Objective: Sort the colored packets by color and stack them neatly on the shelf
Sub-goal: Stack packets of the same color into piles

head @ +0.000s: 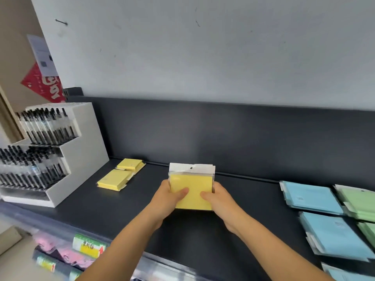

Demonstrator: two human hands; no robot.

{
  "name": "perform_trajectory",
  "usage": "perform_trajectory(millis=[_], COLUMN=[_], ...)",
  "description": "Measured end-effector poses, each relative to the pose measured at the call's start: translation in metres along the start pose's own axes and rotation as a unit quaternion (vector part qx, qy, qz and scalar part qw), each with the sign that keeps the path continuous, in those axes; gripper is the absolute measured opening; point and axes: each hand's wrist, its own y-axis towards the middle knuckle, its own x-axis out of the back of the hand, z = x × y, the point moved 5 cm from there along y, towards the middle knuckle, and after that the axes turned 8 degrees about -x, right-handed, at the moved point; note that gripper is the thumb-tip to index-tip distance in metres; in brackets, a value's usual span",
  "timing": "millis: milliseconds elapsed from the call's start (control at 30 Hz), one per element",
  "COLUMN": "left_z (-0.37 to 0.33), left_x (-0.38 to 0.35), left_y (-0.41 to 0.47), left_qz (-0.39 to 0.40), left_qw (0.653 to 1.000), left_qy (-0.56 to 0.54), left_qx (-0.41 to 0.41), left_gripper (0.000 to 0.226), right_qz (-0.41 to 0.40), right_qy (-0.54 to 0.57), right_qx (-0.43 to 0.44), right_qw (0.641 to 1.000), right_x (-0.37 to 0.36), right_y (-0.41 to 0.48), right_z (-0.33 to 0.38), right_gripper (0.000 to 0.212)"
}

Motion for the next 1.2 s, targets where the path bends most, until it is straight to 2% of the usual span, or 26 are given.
perform_trajectory(millis=[267, 333, 500, 567, 633, 700, 833, 1000, 1200], left_z=[0.014, 0.027, 0.065, 0.071, 0.078, 0.081, 0.086, 0.09, 0.09], left_x=[0.116, 0.152, 0.23, 0.245, 0.256, 0.262, 0.273, 0.27, 0.267], left_y=[-0.023, -0.022, -0.009, -0.005, -0.001, 0.003, 0.006, 0.0, -0.005], left_qz=[0.023, 0.019, 0.051, 0.066, 0.078, 0.08, 0.087, 0.1, 0.068], left_qw=[0.998, 0.996, 0.987, 0.986, 0.985, 0.98, 0.966, 0.925, 0.912], left_qy=[0.059, 0.083, 0.149, 0.15, 0.151, 0.182, 0.242, 0.368, 0.404], left_qx=[-0.02, -0.007, 0.014, 0.013, 0.012, 0.006, -0.003, 0.011, -0.011], left_gripper=[0.021, 0.027, 0.061, 0.047, 0.034, 0.033, 0.04, 0.044, 0.053], right_qz=[0.043, 0.032, -0.004, -0.016, -0.034, -0.052, -0.066, -0.075, -0.089], right_qy=[0.02, 0.025, 0.004, -0.015, -0.044, -0.067, -0.107, -0.106, -0.136], right_qx=[-0.048, -0.068, -0.099, -0.099, -0.095, -0.095, -0.094, -0.094, -0.084], right_qw=[0.998, 0.997, 0.995, 0.995, 0.994, 0.992, 0.988, 0.987, 0.983], right_x=[-0.11, -0.147, -0.225, -0.243, -0.256, -0.263, -0.271, -0.273, -0.274], right_y=[-0.007, -0.002, 0.013, 0.016, 0.02, 0.021, 0.02, 0.014, 0.011], right_z=[0.018, 0.019, 0.02, 0.026, 0.031, 0.034, 0.037, 0.035, 0.04], right_gripper=[0.016, 0.013, 0.019, 0.019, 0.019, 0.019, 0.018, 0.014, 0.024])
